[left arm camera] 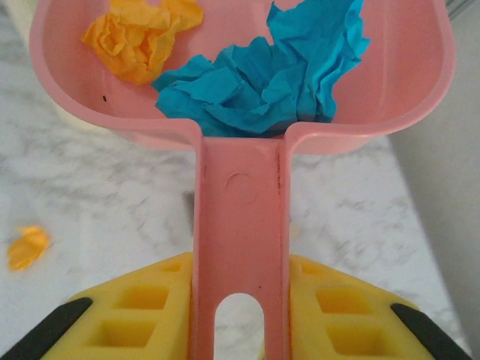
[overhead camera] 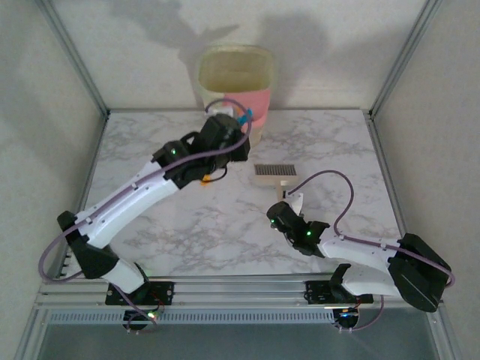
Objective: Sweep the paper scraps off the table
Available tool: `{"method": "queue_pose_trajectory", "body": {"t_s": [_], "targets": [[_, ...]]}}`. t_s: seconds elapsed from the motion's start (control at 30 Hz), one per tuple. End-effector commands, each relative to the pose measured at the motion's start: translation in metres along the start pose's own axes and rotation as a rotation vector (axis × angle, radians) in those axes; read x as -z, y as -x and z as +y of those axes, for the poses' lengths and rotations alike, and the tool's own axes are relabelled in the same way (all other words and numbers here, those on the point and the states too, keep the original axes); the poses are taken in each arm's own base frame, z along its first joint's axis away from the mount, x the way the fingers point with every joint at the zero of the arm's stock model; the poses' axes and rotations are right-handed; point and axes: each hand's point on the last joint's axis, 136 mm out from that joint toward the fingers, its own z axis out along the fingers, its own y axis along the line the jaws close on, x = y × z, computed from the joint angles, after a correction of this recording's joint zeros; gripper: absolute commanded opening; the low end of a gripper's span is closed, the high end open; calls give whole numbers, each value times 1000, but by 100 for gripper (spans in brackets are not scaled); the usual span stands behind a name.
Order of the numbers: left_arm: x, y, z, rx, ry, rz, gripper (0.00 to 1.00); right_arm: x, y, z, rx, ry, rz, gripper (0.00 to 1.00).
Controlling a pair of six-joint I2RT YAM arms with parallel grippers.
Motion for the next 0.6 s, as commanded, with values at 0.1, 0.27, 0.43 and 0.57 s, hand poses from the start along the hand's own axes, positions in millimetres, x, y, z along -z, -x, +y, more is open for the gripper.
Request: {"method": "queue_pose_trajectory", "body": {"t_s": [0.1,0.27,0.43,0.57], "targets": [[-20,53,-35,57,-162,37,0,1,9,4,-42,26,-39,0],[-58,84,-43,230,-321,99,0,-1,8,6,-37,29,-34,0],[-81,111,-35,368,-422,91,0,-1,7,5,-38,31,-35,0],[-98,118,-31,462,-493,132,0,-1,7,5,-38,33,-37,0]]}}
